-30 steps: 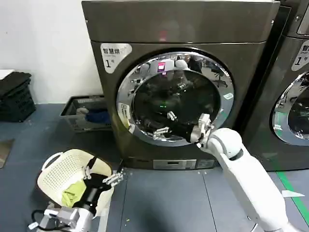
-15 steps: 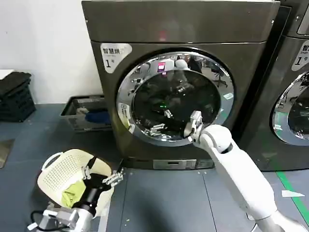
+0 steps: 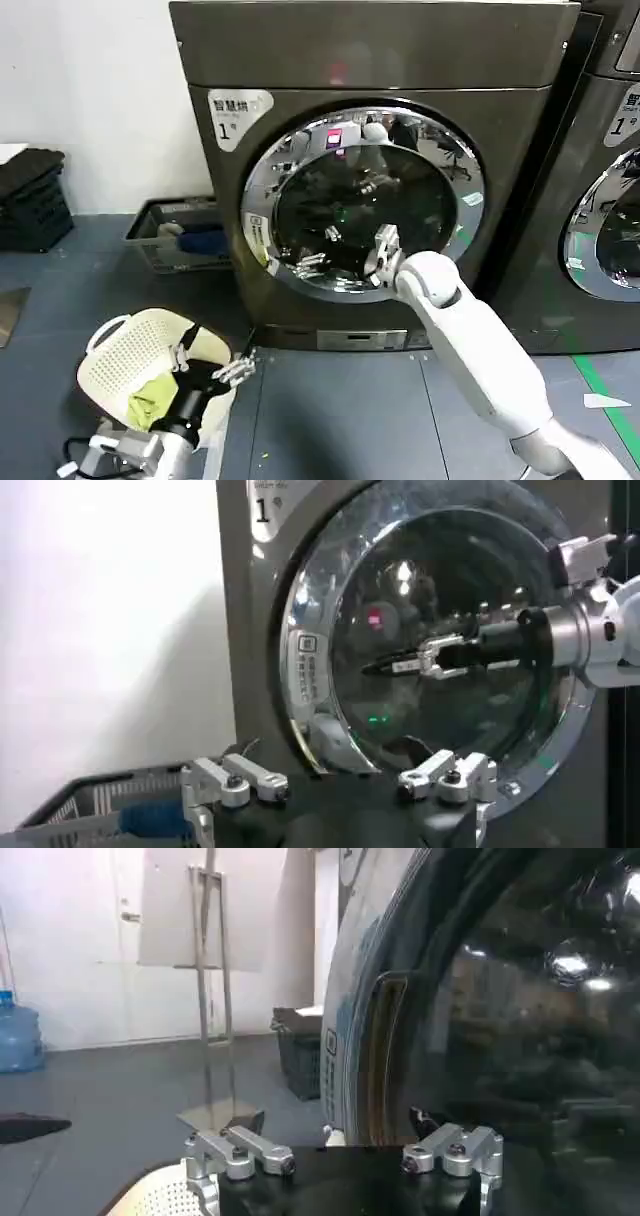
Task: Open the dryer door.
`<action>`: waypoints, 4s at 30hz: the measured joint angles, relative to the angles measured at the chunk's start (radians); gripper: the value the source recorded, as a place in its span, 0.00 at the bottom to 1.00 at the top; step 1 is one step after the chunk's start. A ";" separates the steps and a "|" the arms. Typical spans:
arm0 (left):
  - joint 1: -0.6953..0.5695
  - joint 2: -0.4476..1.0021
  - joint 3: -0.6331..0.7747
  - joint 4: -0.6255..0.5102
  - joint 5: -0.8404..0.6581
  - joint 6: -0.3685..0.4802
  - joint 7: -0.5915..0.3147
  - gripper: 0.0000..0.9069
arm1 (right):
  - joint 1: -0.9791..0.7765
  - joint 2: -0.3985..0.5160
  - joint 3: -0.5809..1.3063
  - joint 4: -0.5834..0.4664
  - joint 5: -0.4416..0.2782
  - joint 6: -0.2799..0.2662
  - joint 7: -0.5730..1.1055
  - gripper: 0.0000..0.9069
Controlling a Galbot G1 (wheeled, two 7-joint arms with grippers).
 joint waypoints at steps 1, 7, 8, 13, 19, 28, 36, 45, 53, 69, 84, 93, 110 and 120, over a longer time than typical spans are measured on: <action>0.000 0.000 0.000 0.000 0.000 0.000 0.000 1.00 | 0.003 0.004 -0.003 -0.006 0.000 0.000 0.000 1.00; 0.000 -0.001 0.001 -0.003 0.000 -0.001 0.001 1.00 | 0.024 0.033 -0.015 -0.043 -0.001 0.000 0.001 1.00; 0.000 -0.001 0.001 -0.003 0.000 -0.001 0.001 1.00 | 0.028 0.039 -0.017 -0.049 0.000 0.000 0.001 1.00; 0.000 -0.001 0.000 -0.003 0.000 -0.001 0.002 1.00 | 0.043 0.063 -0.023 -0.079 -0.003 0.000 0.002 1.00; -0.002 0.000 0.000 -0.005 0.000 -0.001 0.002 1.00 | 0.058 0.082 -0.033 -0.111 -0.005 0.000 -0.001 1.00; -0.003 0.000 0.000 -0.005 -0.001 -0.002 0.002 1.00 | 0.078 0.103 -0.049 -0.143 -0.006 0.000 -0.011 1.00; -0.002 -0.001 0.000 -0.006 -0.002 -0.003 0.002 1.00 | 0.098 0.120 -0.059 -0.177 -0.009 0.001 -0.032 1.00; -0.003 -0.001 0.000 -0.006 -0.003 -0.003 0.003 1.00 | 0.105 0.127 -0.070 -0.184 -0.008 0.003 -0.052 1.00; -0.002 -0.002 -0.001 -0.007 -0.003 -0.003 0.003 1.00 | 0.110 0.133 -0.087 -0.185 -0.006 0.006 -0.067 1.00; -0.001 -0.003 0.000 -0.008 -0.003 -0.005 0.003 1.00 | 0.117 0.118 -0.101 -0.171 0.035 0.007 -0.121 1.00; -0.004 0.008 -0.014 0.008 -0.002 -0.028 0.016 1.00 | 0.061 0.027 -0.126 0.000 0.149 -0.047 -0.156 1.00; -0.023 0.061 -0.078 0.042 -0.111 -0.076 0.093 1.00 | 0.035 -0.020 -0.138 0.118 0.205 -0.068 -0.156 1.00; -0.106 0.228 -0.322 0.174 -0.268 -0.133 0.248 1.00 | -0.016 -0.097 -0.134 0.283 0.287 -0.096 -0.155 1.00; -0.186 0.334 -0.375 0.304 -0.315 -0.196 0.313 1.00 | -0.055 -0.141 -0.116 0.293 0.341 -0.107 -0.154 1.00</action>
